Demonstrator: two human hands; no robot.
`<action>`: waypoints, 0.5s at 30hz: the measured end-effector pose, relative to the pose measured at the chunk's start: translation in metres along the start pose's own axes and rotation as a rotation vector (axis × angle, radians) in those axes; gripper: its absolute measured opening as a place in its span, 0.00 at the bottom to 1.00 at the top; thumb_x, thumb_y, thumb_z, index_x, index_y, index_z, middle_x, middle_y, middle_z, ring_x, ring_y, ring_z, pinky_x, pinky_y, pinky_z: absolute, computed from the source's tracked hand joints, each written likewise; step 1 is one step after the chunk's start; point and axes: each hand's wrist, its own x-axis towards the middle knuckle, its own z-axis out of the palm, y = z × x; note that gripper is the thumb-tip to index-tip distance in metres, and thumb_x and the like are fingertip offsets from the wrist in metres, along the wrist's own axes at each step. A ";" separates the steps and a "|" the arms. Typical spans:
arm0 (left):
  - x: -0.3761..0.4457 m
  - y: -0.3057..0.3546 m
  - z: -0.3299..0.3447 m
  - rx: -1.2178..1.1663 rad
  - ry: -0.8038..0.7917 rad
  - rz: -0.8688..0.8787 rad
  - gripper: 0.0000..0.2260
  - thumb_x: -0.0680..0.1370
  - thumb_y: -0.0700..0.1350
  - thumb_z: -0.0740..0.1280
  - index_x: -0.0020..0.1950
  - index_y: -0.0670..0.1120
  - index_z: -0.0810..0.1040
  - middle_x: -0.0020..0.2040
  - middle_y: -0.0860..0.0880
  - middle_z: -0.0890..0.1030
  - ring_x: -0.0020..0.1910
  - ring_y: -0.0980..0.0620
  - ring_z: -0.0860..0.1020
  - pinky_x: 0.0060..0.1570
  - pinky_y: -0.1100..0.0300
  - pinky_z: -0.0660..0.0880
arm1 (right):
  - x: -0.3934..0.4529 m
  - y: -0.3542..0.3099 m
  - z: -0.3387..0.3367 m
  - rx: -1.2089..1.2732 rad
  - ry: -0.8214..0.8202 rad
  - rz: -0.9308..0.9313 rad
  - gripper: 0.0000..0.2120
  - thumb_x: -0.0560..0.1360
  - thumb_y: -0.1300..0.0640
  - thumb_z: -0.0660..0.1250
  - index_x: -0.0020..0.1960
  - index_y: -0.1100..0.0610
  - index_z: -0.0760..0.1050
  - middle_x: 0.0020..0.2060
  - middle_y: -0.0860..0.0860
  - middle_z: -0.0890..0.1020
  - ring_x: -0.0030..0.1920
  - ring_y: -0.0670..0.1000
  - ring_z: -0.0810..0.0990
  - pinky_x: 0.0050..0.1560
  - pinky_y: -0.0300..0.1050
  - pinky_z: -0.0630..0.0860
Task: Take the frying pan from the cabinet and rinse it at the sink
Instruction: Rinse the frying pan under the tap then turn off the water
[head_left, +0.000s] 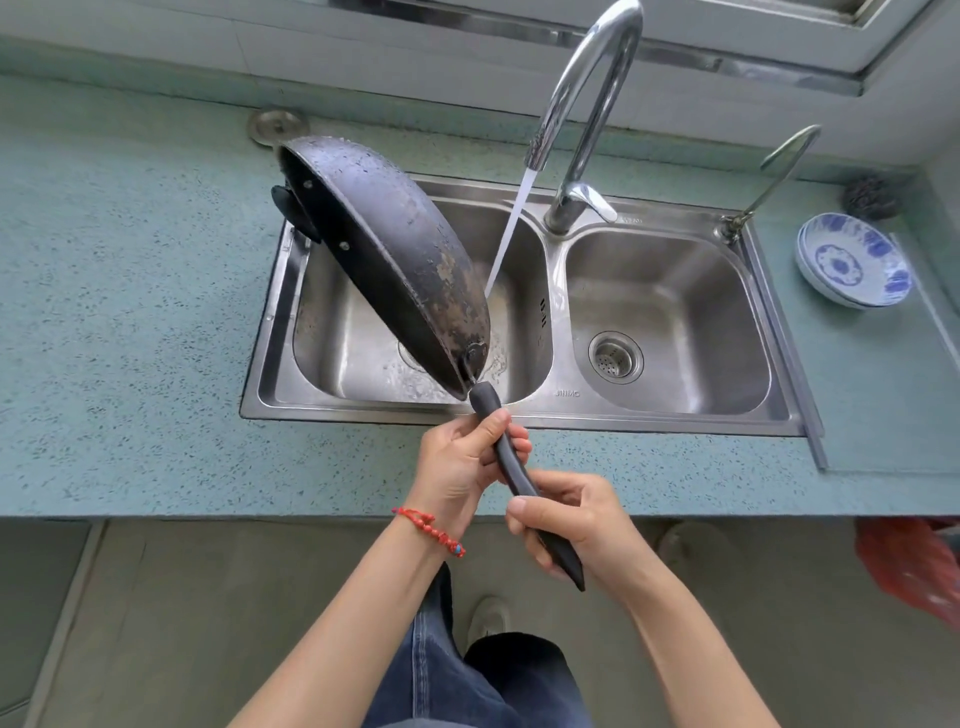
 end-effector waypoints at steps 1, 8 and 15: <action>-0.001 0.000 0.000 0.021 0.027 0.011 0.06 0.75 0.38 0.64 0.39 0.38 0.75 0.28 0.48 0.80 0.28 0.53 0.78 0.31 0.63 0.77 | 0.000 0.000 0.000 -0.005 -0.003 -0.008 0.08 0.66 0.58 0.69 0.39 0.63 0.76 0.24 0.51 0.78 0.18 0.48 0.68 0.19 0.36 0.63; -0.003 0.000 0.002 0.042 0.145 0.051 0.06 0.73 0.37 0.66 0.36 0.38 0.76 0.26 0.48 0.79 0.25 0.54 0.77 0.29 0.64 0.76 | 0.003 0.003 0.007 0.029 0.004 -0.049 0.12 0.67 0.56 0.68 0.39 0.66 0.77 0.22 0.58 0.74 0.17 0.52 0.66 0.19 0.37 0.65; -0.003 0.005 0.003 -0.252 0.097 -0.046 0.07 0.74 0.42 0.64 0.38 0.40 0.74 0.26 0.50 0.78 0.25 0.57 0.77 0.28 0.68 0.75 | 0.005 -0.004 0.025 0.407 -0.116 -0.044 0.13 0.64 0.57 0.67 0.38 0.67 0.71 0.31 0.58 0.74 0.22 0.49 0.70 0.17 0.35 0.68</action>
